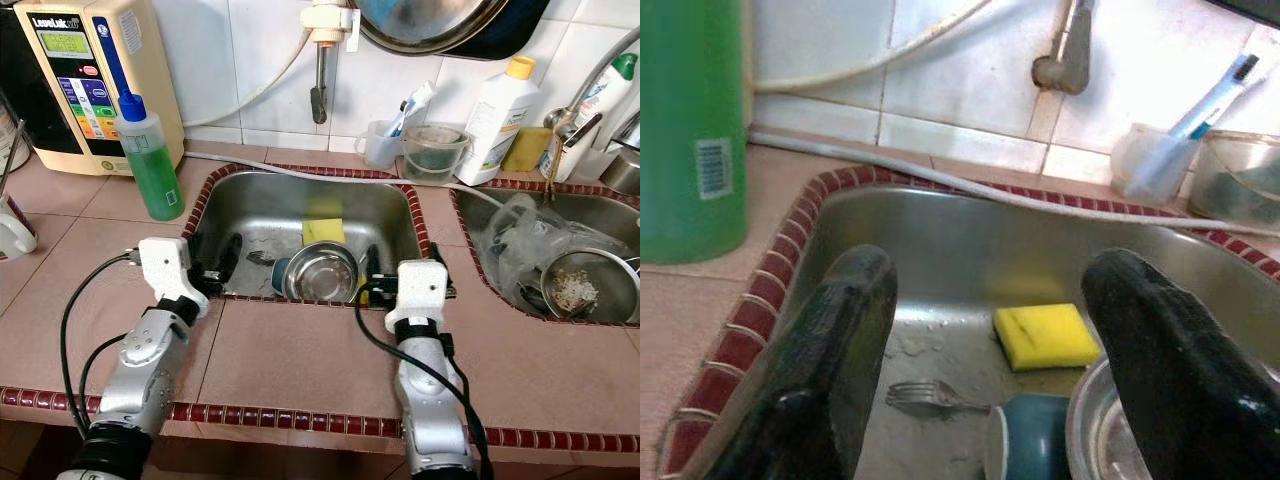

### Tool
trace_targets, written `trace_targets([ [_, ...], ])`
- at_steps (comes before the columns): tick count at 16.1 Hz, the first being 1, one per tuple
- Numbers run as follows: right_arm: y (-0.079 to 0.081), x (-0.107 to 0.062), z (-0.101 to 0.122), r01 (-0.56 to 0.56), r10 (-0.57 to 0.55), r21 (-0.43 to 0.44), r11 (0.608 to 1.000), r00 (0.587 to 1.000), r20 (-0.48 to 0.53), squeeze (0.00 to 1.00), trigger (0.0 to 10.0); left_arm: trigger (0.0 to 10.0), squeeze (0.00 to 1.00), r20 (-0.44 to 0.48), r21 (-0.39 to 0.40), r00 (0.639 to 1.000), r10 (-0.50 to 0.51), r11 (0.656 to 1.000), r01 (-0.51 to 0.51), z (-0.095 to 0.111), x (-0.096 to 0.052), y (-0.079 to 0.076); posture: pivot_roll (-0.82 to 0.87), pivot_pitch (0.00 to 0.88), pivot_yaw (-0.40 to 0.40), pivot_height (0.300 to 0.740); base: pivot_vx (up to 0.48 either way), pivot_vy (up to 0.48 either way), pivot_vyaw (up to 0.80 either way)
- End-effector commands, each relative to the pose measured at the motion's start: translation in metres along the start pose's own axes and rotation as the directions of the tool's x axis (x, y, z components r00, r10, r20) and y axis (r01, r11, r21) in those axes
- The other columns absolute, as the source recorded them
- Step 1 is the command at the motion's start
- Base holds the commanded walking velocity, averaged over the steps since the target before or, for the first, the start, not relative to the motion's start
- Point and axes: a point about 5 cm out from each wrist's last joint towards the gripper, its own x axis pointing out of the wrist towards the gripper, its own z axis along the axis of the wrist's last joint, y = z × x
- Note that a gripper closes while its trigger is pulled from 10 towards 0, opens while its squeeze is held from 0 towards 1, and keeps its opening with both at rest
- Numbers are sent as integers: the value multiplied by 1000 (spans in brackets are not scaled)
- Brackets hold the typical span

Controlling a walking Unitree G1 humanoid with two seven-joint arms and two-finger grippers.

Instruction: Kitchen organization

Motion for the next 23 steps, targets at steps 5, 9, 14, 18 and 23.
trace_targets([
  [5,1,-7,-5,-1,1,-2,1000,1000,-1,0,10000,10000,0,43,90,998,-39,995,35,5,-11,3,-112,0,-23,740,0,0,0],
  [9,0,-7,-2,-17,17,3,1000,1000,24,0,10000,10000,0,67,135,996,-63,989,53,14,-12,0,-104,0,-29,740,0,0,0],
  [14,4,-12,-2,-58,57,20,998,998,35,0,10000,10000,0,38,191,993,-108,977,99,9,-19,-7,-98,0,-34,740,0,0,0],
  [18,1,-13,-4,-57,57,13,998,998,25,0,10000,10000,0,15,172,992,-129,977,125,6,-22,-11,-90,0,-40,740,0,0,0],
  [23,-1,-12,-6,-59,59,3,998,998,19,0,10000,10000,0,9,165,992,-123,979,120,8,-23,-10,-82,0,-42,740,-200,0,0],
])
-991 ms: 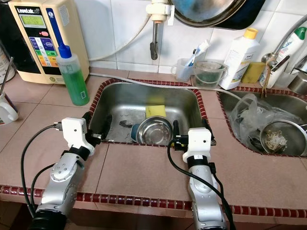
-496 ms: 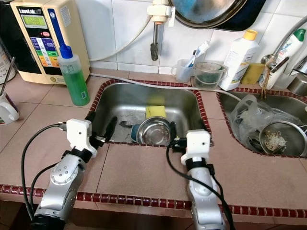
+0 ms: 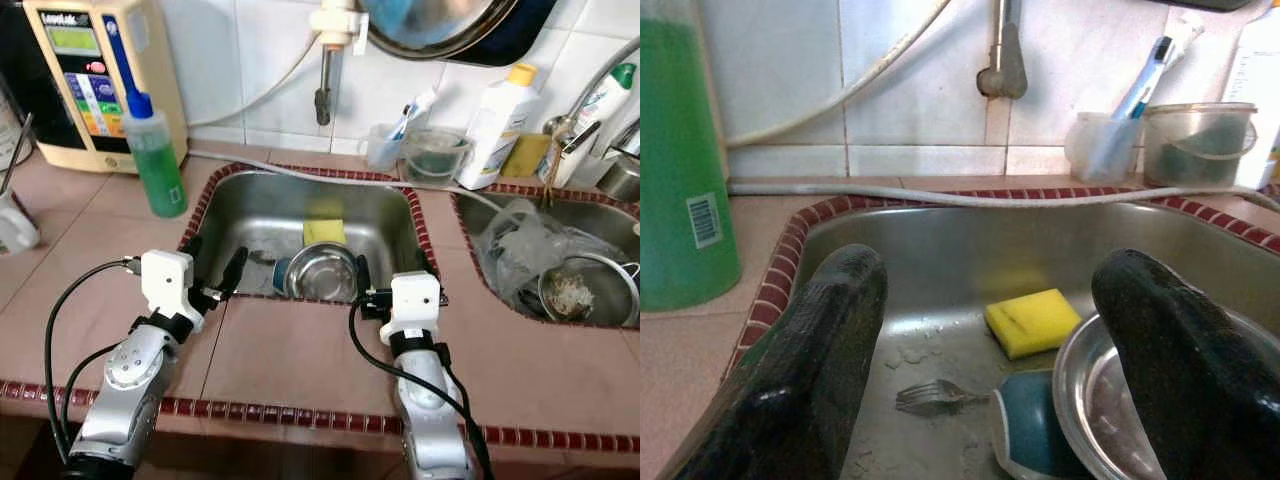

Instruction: Kitchen organization

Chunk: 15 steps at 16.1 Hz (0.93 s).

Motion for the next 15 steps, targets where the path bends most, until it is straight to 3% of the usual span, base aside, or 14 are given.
trace_targets([
  [1,-3,-1,-1,9,-9,-3,1000,1000,-3,0,10000,10000,0,0,-1,1000,-8,1000,8,2,1,-2,-81,0,-40,740,-259,0,0],
  [7,-2,2,0,16,-16,4,1000,1000,2,0,10000,10000,0,8,10,1000,-18,1000,18,7,5,0,-80,0,-32,740,-251,0,0],
  [15,-2,3,-1,10,-10,-4,1000,1000,5,0,10000,10000,0,4,15,998,-62,998,62,5,4,-2,-77,0,-40,740,0,0,0],
])
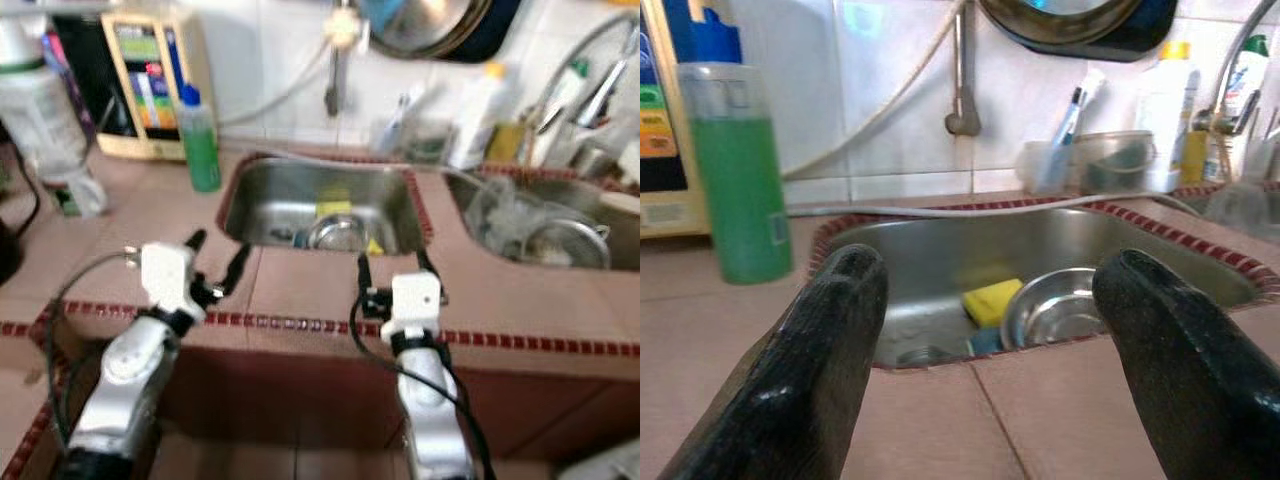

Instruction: Kitchen organization

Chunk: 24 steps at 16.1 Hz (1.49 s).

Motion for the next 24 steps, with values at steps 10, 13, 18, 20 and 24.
trace_targets([
  [10,-3,4,2,-14,14,-22,1000,1000,12,0,10000,10000,0,-7,32,999,-37,999,37,-4,-3,-1,-72,0,-53,740,0,-187,0],
  [13,-2,4,2,-18,18,-23,1000,1000,13,0,10000,10000,0,-4,28,999,-38,999,38,-3,-3,-2,-72,0,-53,740,0,-480,0],
  [18,-1,3,1,-25,25,-27,999,1000,13,0,10000,10000,0,-9,26,999,-52,998,52,-5,-3,-4,-77,0,-52,740,0,-480,0],
  [20,-2,2,1,-25,26,-29,999,1000,12,0,10000,10000,0,-10,25,998,-56,998,56,-6,-3,-5,-78,0,-51,740,0,-480,0],
  [24,-2,0,0,-30,30,-34,999,1000,10,0,10000,10000,0,-12,25,998,-62,998,62,-6,-4,-5,-78,0,-53,740,0,-480,0],
])
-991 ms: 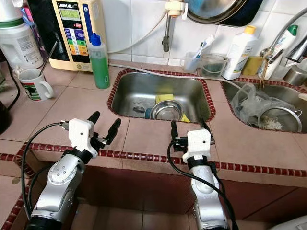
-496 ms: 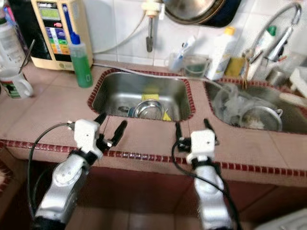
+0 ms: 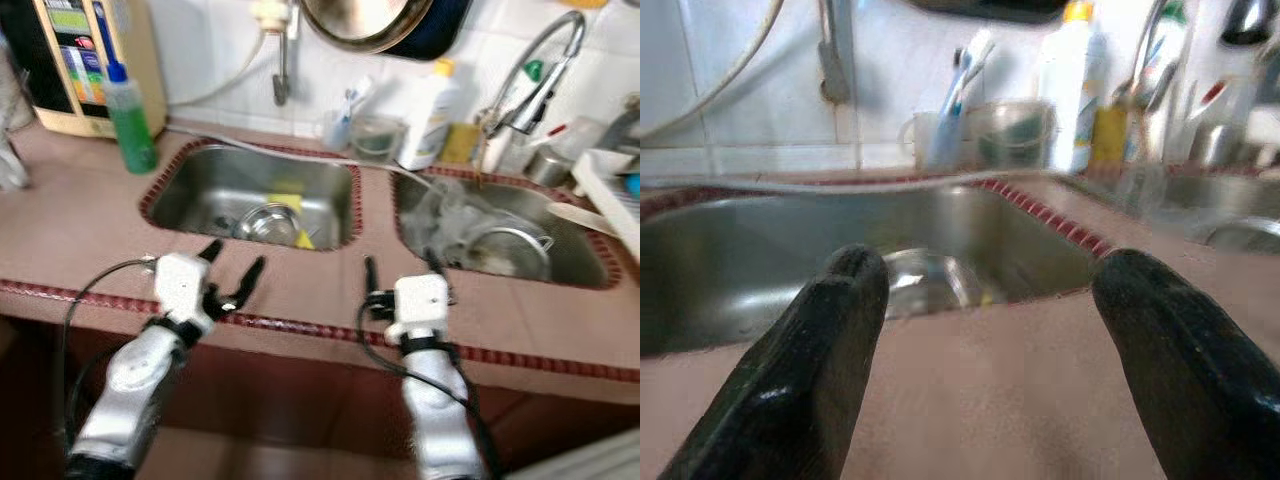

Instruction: Kitchen organization

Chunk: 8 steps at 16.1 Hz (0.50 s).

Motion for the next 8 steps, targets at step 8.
trace_targets([
  [8,-9,-4,0,2,-2,-27,1000,1000,-1,0,10000,10000,0,12,-35,1000,21,999,-20,4,2,-1,-79,0,-54,740,0,-360,0],
])
